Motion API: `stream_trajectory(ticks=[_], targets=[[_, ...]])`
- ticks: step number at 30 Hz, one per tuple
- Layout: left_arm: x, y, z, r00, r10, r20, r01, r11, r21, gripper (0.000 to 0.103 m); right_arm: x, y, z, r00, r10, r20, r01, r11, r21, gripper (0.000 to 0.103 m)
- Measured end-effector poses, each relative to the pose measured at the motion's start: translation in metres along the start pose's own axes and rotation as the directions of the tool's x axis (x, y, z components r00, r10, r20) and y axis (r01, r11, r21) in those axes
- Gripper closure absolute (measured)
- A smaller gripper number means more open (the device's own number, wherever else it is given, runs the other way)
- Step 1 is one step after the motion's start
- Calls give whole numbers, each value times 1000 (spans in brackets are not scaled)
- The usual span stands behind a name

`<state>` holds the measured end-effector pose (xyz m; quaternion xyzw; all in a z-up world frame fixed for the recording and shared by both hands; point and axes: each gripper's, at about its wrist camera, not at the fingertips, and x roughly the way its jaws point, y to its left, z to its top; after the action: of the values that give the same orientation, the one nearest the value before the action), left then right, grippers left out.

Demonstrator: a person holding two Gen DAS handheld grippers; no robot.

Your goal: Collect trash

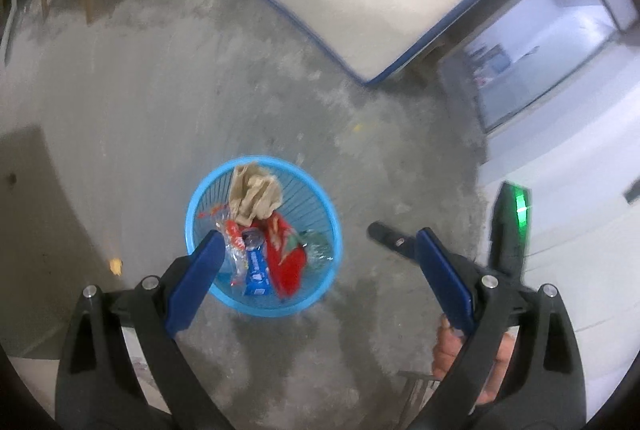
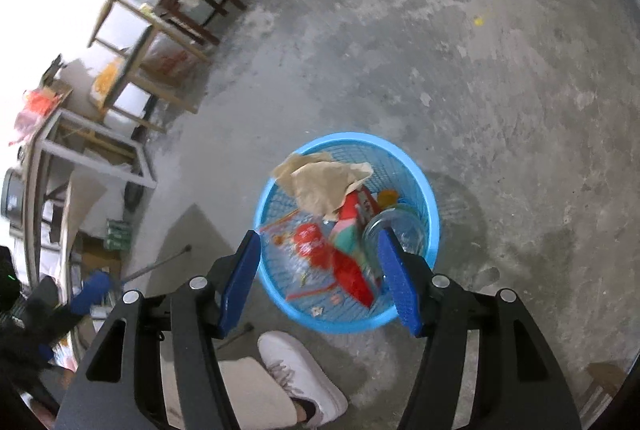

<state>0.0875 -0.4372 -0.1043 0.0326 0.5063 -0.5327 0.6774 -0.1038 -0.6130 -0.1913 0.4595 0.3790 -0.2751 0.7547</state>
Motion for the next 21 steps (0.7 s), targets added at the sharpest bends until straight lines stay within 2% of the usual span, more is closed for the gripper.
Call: stream_trajectory(ticks=[1, 4, 6, 8, 10, 13, 15, 16, 17, 19, 21], targets=[[-12, -3, -1, 1000, -7, 18, 7, 1000, 10, 11, -10, 7, -4, 1000, 7, 8, -7, 1000, -19, 43], [-81, -11, -12, 992, 0, 128, -9, 997, 71, 11, -44, 38, -17, 998, 27, 50, -22, 995, -96, 42], [-118, -8, -21, 983, 31, 183, -48, 995, 86, 11, -70, 66, -29, 994, 50, 95, -33, 985, -167, 33], [-155, 2, -34, 970, 70, 233, -91, 993, 81, 11, -90, 95, -40, 989, 68, 131, -34, 969, -246, 29], [-192, 19, -50, 952, 142, 272, -158, 987, 36, 11, -105, 126, -53, 984, 88, 155, -32, 943, -331, 26], [-245, 53, -79, 904, 276, 326, -266, 961, -75, 11, -120, 177, -73, 977, 131, 168, -42, 892, -450, 19], [-272, 71, -95, 876, 340, 341, -309, 940, -143, 11, -125, 212, -88, 972, 159, 172, -47, 851, -524, 14], [-289, 82, -107, 856, 387, 342, -339, 921, -195, 11, -127, 225, -95, 971, 165, 175, -42, 832, -553, 13], [-302, 89, -114, 843, 413, 344, -355, 908, -221, 11, -128, 244, -104, 969, 170, 182, -30, 805, -592, 11], [-326, 105, -133, 801, 491, 343, -414, 867, -277, 11, -129, 273, -120, 966, 171, 192, -7, 764, -645, 7], [-345, 117, -147, 759, 553, 343, -465, 829, -310, 11, -124, 307, -140, 966, 174, 191, 15, 702, -712, 7]])
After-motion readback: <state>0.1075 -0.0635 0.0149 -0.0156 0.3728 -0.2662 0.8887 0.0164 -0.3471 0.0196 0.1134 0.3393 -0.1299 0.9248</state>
